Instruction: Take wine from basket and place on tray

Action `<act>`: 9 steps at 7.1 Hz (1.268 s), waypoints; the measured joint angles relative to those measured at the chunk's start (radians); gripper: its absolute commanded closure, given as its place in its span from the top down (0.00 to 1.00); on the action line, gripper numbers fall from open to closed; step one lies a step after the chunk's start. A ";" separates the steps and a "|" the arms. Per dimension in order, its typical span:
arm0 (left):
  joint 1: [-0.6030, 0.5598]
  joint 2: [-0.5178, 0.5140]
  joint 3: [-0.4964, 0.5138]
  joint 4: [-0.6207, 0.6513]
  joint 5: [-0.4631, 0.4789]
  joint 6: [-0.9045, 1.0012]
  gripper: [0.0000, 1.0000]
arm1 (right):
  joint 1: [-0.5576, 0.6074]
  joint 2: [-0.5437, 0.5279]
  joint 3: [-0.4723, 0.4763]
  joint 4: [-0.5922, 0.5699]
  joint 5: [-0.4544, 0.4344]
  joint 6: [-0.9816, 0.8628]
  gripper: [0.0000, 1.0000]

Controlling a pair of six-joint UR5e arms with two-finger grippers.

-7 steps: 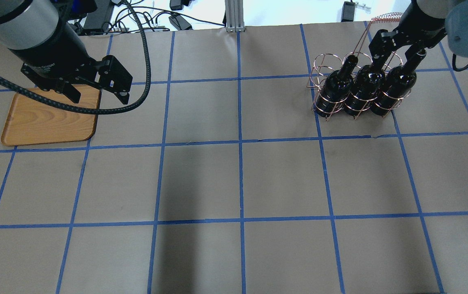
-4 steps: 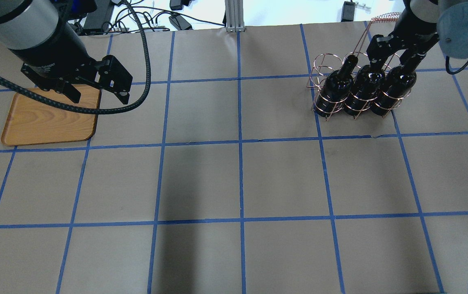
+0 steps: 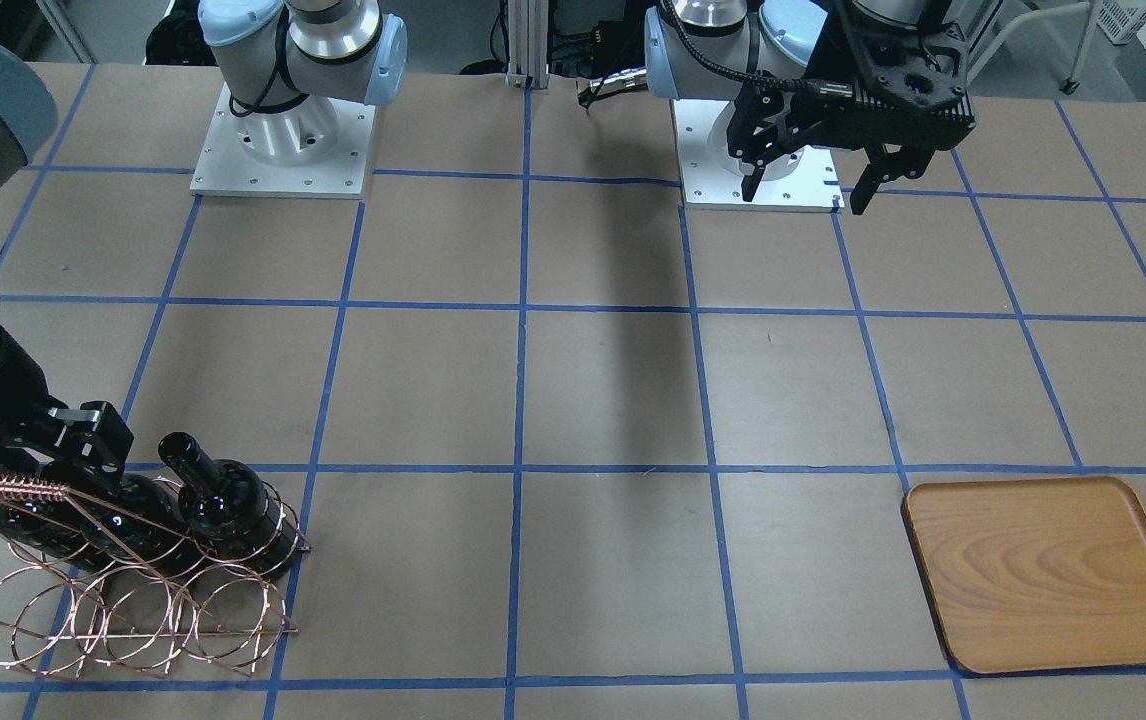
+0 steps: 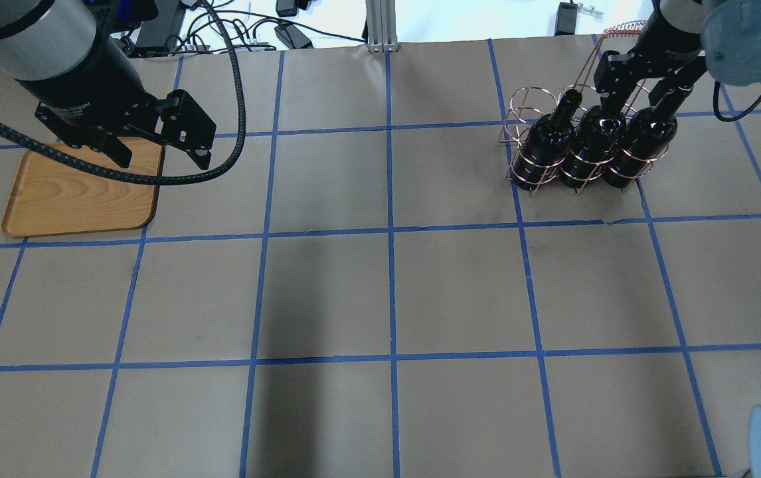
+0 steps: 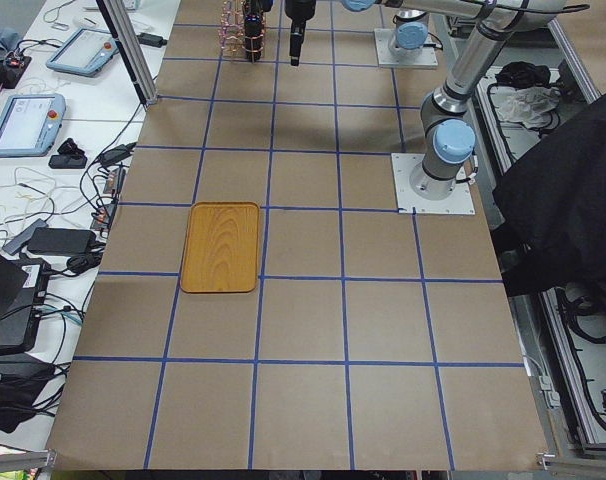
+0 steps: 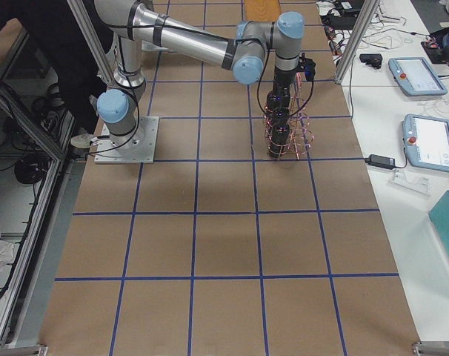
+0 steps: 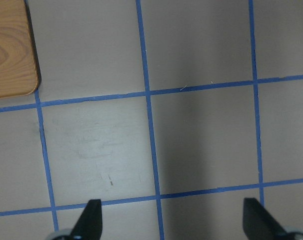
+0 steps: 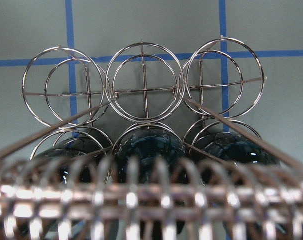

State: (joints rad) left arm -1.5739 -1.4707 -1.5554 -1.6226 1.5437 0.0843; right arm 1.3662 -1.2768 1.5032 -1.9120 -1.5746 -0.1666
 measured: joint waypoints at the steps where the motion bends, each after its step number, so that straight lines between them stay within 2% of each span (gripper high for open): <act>1: 0.000 0.001 -0.003 0.000 0.001 0.000 1.00 | 0.004 0.002 -0.004 0.002 0.000 0.017 0.71; 3: 0.000 0.006 -0.011 0.001 0.001 0.000 1.00 | 0.014 0.008 -0.006 -0.002 -0.002 0.019 0.67; 5: 0.000 0.008 -0.013 0.002 0.000 0.001 1.00 | 0.017 0.014 -0.006 -0.001 -0.006 0.010 0.49; 9: 0.000 0.008 -0.014 0.002 0.000 0.001 1.00 | 0.017 0.014 -0.006 0.026 -0.010 0.003 0.49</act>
State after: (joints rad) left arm -1.5738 -1.4623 -1.5692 -1.6208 1.5439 0.0852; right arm 1.3836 -1.2627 1.4972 -1.8863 -1.5851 -0.1635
